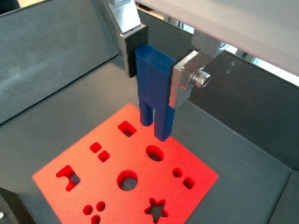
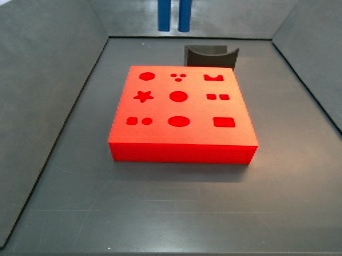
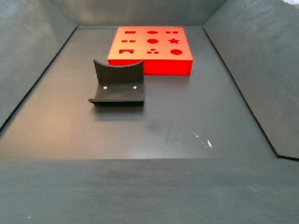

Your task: Insert the square-circle object.

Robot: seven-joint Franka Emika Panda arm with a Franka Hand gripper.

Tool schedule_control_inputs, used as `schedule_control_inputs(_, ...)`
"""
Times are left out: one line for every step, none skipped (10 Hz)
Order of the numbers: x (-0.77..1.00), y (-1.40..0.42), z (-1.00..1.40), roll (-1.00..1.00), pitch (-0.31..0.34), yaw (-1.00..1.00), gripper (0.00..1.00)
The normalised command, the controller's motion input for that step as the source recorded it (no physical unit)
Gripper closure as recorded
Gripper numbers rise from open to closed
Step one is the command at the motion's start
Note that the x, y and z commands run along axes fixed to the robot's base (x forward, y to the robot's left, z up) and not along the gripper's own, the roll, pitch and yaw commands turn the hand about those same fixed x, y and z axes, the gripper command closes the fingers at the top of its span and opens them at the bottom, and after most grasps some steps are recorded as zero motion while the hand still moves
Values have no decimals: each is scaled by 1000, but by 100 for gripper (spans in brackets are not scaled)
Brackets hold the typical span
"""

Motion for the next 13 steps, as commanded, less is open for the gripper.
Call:
schedule_control_inputs(0, 0, -23, 7, 10, 0, 100)
schedule_control_inputs(0, 0, -14, 11, 11, 0, 100)
schedule_control_inputs(0, 0, -9, 16, 0, 0, 100)
schedule_control_inputs(0, -46, 0, 30, 0, 0, 100)
schedule_control_inputs(3, -89, 0, 16, 0, 0, 100)
schedule_control_inputs(-31, -323, -163, 323, 66, -17, 100)
schedule_control_inputs(0, -491, -303, 470, 130, 23, 100)
schedule_control_inputs(0, -446, -143, 500, 111, 143, 100)
schedule_control_inputs(0, -371, -431, 423, 79, 129, 100)
schedule_control_inputs(-57, -23, -729, 43, -41, 0, 100)
schedule_control_inputs(-120, 0, -723, -11, -104, 0, 100)
schedule_control_inputs(-100, 49, -706, -17, -99, 0, 100)
schedule_control_inputs(-117, 37, -697, -107, -131, 0, 100)
